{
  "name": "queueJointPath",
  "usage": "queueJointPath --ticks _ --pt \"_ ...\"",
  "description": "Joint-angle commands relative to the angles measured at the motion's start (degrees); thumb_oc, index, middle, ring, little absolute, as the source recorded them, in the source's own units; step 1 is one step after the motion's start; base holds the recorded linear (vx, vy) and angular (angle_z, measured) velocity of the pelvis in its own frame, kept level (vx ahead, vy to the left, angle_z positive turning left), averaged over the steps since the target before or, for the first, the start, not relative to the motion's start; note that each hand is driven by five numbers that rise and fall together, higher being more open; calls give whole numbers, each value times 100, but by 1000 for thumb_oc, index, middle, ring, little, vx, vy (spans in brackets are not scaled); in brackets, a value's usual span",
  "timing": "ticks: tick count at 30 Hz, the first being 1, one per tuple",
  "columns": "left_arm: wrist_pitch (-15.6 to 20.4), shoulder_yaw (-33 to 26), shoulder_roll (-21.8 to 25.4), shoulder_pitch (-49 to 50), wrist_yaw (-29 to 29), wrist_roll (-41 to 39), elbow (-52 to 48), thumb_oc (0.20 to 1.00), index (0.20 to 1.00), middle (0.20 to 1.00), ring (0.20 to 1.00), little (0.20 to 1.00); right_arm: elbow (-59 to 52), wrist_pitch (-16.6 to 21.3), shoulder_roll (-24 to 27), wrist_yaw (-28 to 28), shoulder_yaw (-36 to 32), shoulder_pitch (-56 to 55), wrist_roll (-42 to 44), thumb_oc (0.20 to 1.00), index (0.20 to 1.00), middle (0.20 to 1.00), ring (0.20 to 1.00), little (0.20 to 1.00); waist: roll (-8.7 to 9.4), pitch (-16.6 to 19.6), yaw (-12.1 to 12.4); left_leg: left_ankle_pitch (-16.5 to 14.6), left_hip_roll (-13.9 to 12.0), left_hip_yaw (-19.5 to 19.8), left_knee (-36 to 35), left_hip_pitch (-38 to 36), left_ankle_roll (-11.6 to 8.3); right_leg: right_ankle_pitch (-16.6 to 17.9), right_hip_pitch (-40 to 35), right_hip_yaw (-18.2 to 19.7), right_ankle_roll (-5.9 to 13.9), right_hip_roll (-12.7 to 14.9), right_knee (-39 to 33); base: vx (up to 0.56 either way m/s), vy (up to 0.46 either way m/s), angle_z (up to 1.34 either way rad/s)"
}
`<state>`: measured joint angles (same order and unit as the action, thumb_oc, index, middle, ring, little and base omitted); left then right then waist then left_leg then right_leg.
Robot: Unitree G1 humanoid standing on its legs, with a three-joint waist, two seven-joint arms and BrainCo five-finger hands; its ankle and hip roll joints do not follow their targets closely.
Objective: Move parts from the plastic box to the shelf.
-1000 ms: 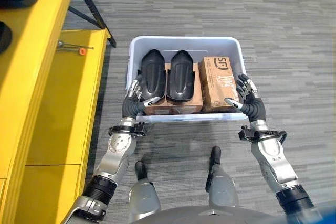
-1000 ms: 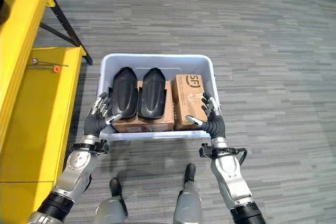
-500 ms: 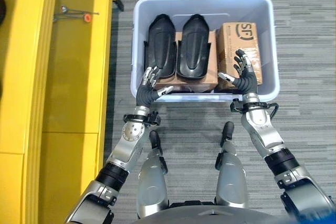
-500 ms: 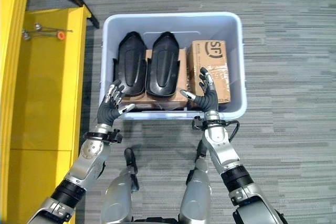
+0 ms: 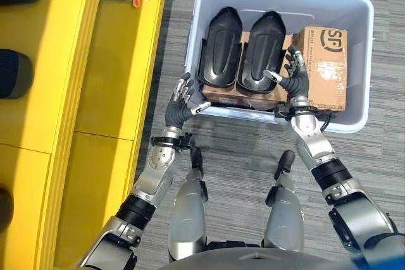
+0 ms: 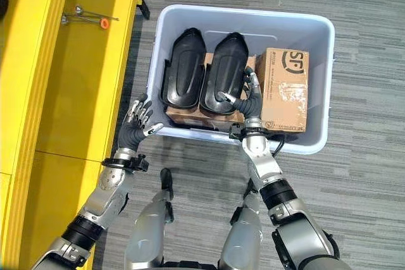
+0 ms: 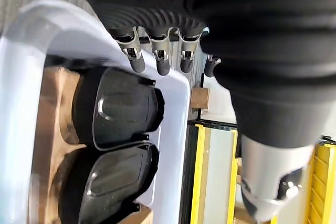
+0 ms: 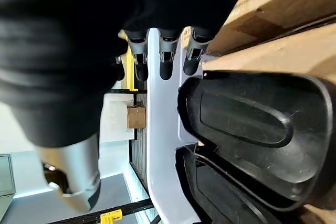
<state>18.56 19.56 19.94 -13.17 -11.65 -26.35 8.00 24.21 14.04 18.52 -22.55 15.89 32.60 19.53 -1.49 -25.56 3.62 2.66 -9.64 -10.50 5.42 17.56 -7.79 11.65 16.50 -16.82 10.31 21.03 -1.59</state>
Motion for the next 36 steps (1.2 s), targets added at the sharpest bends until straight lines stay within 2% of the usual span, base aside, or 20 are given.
queueJointPath --ticks 1,9,24,36 --pt "455 -123 301 86 -88 0 -761 1000 1000 1000 1000 1000 41 207 49 -134 -242 468 217 1000 1000 1000 1000 1000 13 140 118 -71 -81 -169 399 336 33 64 -209 76 249 369 444 20 2 8" --pt "486 -109 341 40 -138 -43 -819 1000 1000 1000 1000 1000 658 258 137 -302 -440 855 581 1000 1000 1000 1000 1000 -53 101 215 -73 -44 -132 389 415 40 74 -196 18 254 386 415 6 3 1" --pt "526 -97 406 -59 -263 -80 -808 1000 1000 1000 1000 1000 1813 214 746 -541 -593 1629 796 1000 1000 1000 1000 1000 -120 51 328 -100 -3 -88 426 662 45 38 -33 16 258 371 441 11 4 4" --pt "579 -43 431 -211 -412 -48 -831 1000 1000 1000 1000 1000 3093 11 817 -369 -282 2146 911 1000 1000 1000 1000 1000 -203 -134 417 -105 56 -50 487 910 77 -5 138 9 248 352 486 -1 1 1"
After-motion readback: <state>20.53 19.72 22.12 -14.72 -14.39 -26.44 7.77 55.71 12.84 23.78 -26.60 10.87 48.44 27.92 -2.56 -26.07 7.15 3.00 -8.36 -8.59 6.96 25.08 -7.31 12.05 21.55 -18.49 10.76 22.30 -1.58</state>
